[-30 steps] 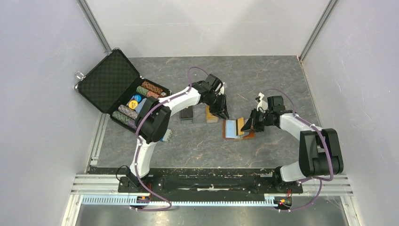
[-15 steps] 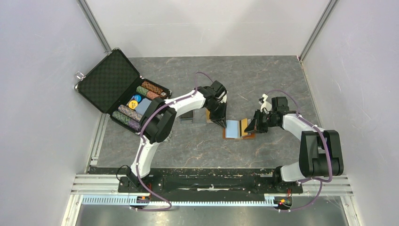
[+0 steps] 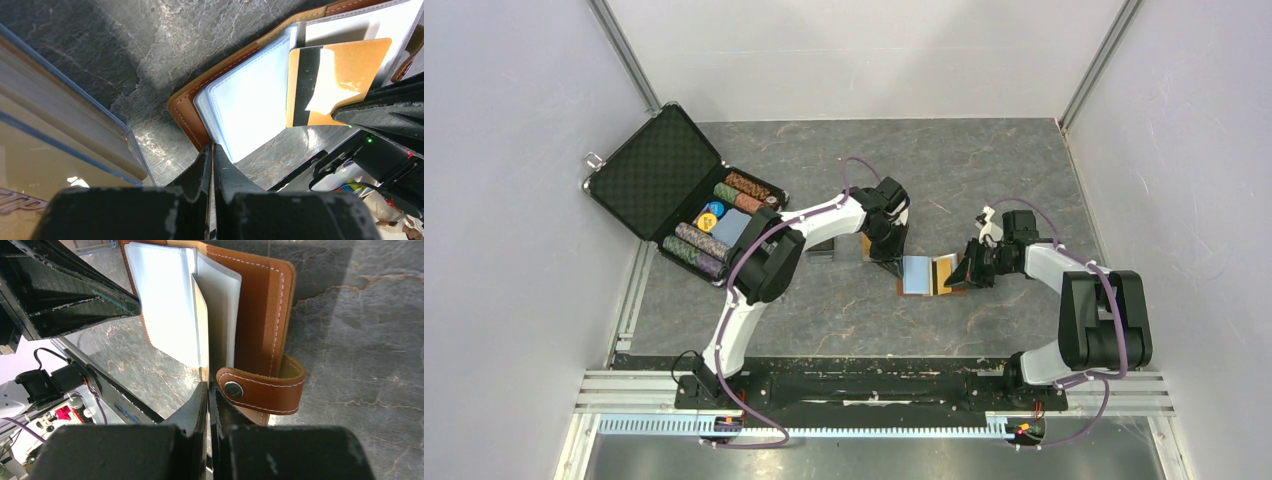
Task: Put the credit cards into the card holder
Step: Insert the credit card into the card holder.
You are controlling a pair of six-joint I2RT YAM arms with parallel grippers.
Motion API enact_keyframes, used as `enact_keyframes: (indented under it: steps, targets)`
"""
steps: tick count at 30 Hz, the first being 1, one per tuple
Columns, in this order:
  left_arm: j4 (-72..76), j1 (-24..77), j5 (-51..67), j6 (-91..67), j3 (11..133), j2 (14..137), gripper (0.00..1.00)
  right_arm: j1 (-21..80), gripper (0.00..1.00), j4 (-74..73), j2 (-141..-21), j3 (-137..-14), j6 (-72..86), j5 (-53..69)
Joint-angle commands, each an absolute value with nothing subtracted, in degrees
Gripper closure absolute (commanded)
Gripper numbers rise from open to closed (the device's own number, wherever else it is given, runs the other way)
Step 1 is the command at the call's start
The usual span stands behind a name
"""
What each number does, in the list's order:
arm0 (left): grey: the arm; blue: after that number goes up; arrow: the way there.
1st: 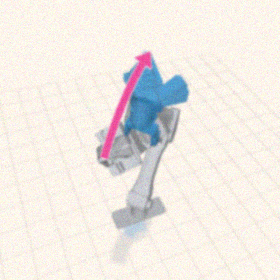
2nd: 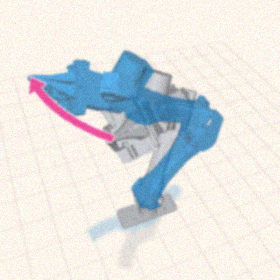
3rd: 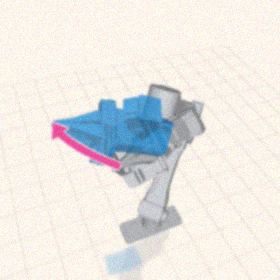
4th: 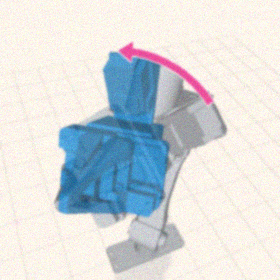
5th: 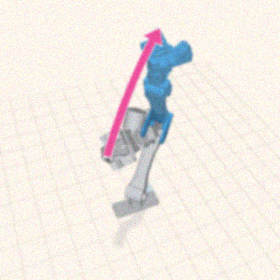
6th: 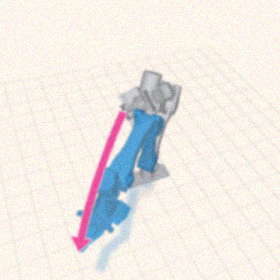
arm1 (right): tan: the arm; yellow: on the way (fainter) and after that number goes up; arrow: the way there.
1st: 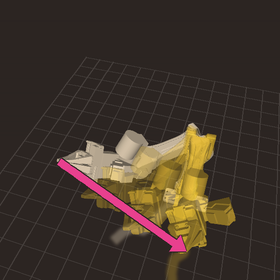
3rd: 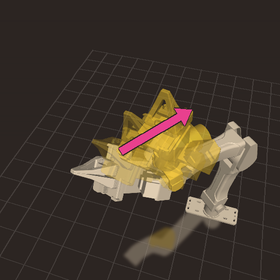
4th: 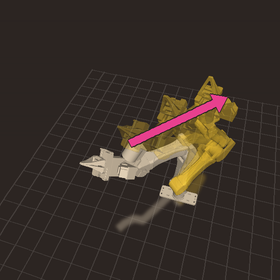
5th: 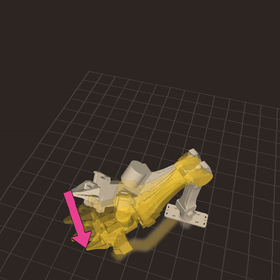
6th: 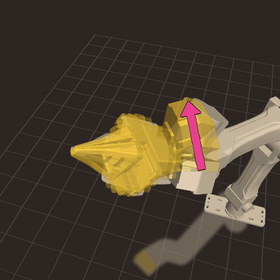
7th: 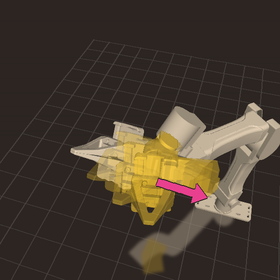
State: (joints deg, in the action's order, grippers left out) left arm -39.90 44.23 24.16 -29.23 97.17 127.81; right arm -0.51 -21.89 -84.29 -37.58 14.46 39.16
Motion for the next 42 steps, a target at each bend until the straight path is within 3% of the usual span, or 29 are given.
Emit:
enact_keyframes:
  steps: [1,42]
  targets:
    - [-42.27,44.81,23.14,-26.24,98.61,129.94,0.93,-1.31,1.00,-20.50,-85.70,-37.32,12.76,38.23]
    - [-48.29,45.79,19.57,-22.81,103.42,133.64,0.97,-0.85,1.00,-20.49,-93.73,-46.46,9.96,42.06]
